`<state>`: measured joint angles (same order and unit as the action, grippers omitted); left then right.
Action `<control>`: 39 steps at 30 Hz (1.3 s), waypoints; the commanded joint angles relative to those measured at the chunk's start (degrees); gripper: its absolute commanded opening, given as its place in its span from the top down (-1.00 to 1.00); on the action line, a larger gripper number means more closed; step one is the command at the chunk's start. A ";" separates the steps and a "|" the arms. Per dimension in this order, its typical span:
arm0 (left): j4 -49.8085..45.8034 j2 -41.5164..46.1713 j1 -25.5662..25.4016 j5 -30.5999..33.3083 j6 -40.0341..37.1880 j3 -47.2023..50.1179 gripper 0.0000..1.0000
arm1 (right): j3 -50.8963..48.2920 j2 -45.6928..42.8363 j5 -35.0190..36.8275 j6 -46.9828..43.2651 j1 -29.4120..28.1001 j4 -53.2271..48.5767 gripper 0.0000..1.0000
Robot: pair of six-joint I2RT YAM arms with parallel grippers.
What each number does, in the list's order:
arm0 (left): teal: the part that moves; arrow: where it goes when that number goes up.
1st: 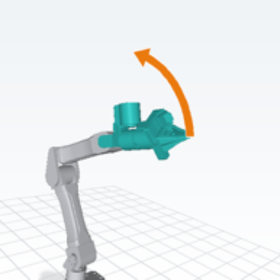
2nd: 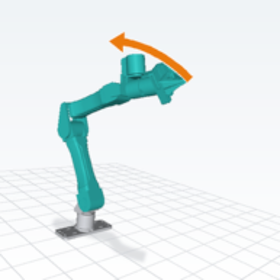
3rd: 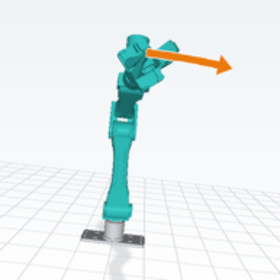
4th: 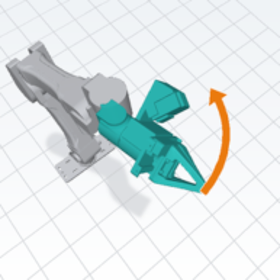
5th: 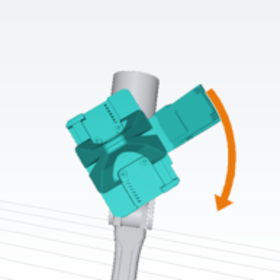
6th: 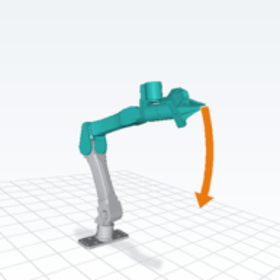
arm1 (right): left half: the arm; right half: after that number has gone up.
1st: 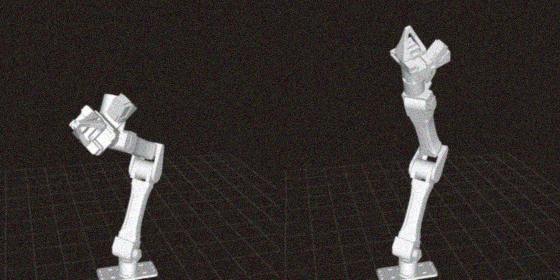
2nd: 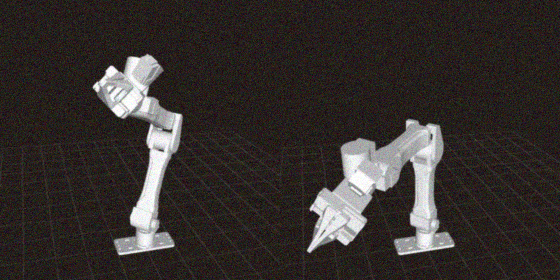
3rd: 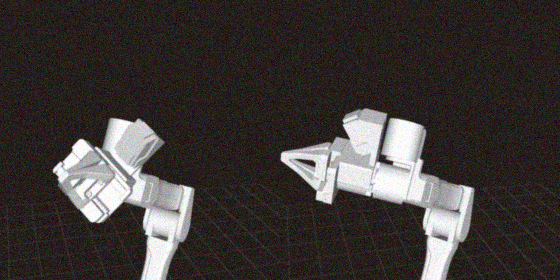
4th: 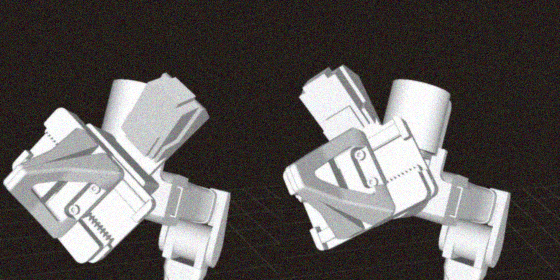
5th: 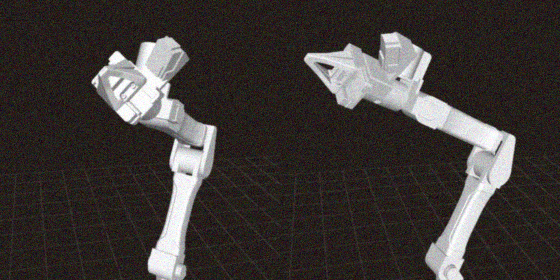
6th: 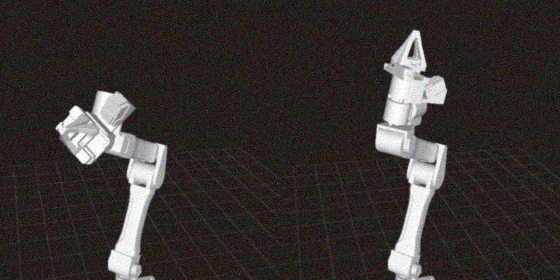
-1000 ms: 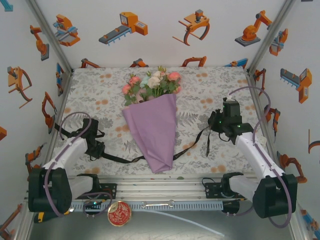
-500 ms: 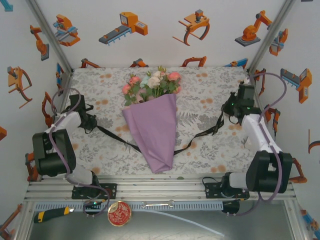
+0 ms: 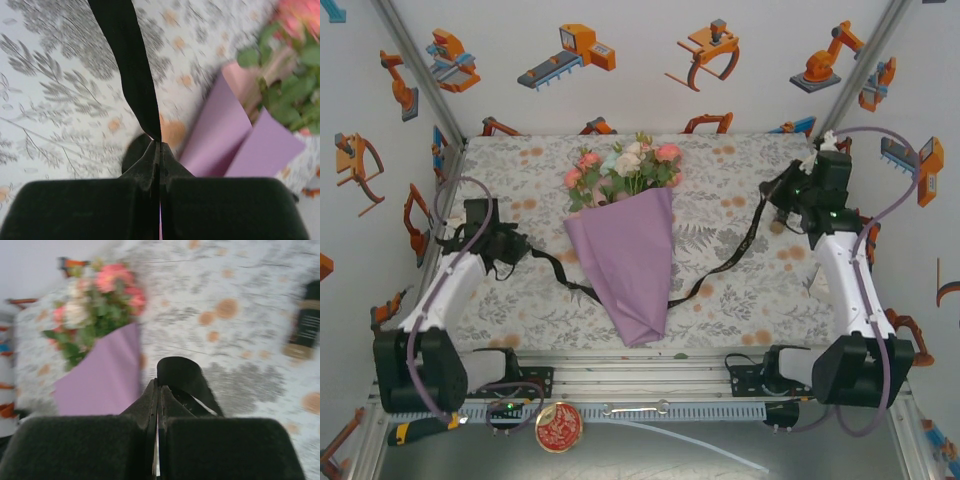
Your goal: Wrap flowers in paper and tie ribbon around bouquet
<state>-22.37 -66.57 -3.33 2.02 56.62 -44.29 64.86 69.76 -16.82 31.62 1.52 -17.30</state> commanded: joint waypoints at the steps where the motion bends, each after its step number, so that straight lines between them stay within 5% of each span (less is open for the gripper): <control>1: -4.97 8.22 -3.07 3.72 -3.69 2.02 1.00 | 4.36 -0.22 -5.06 4.60 -11.32 -1.71 1.00; 5: -8.56 14.69 -7.48 7.21 -5.81 4.13 1.00 | 3.83 3.16 1.83 10.70 -31.67 5.70 1.00; 9: -8.85 16.95 -10.46 6.98 -5.13 6.51 1.00 | 11.00 17.17 4.02 13.48 -48.94 14.81 1.00; 11: -9.29 17.19 -12.50 7.46 -5.00 6.76 1.00 | 19.72 25.13 0.04 13.35 -52.59 12.72 0.32; 13: -10.17 18.04 -15.04 9.29 -4.50 6.96 1.00 | 25.20 29.30 -0.73 11.55 -53.72 8.59 -0.72; 14: -10.57 18.77 -16.01 10.01 -4.23 7.10 1.00 | 25.32 29.37 0.84 10.43 -53.60 7.23 -0.77; 23: -18.38 28.41 -20.29 9.79 2.30 10.65 1.00 | 19.21 20.30 9.07 0.65 -49.97 0.70 -0.79; 31: -37.73 29.49 -26.69 15.05 11.14 7.34 1.00 | 10.44 10.45 11.91 -1.97 -45.45 0.43 -0.78; 36: -36.88 28.38 -26.71 23.38 8.16 5.51 1.00 | 11.58 16.62 4.46 -2.10 -50.30 2.18 -0.50; 39: -37.31 26.35 -26.56 29.62 6.49 4.75 1.00 | 15.68 25.41 7.15 0.10 -57.56 2.53 -0.38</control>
<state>-56.93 -38.85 -29.71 23.24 64.66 -37.67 77.91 88.58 -8.86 30.83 -50.81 -15.46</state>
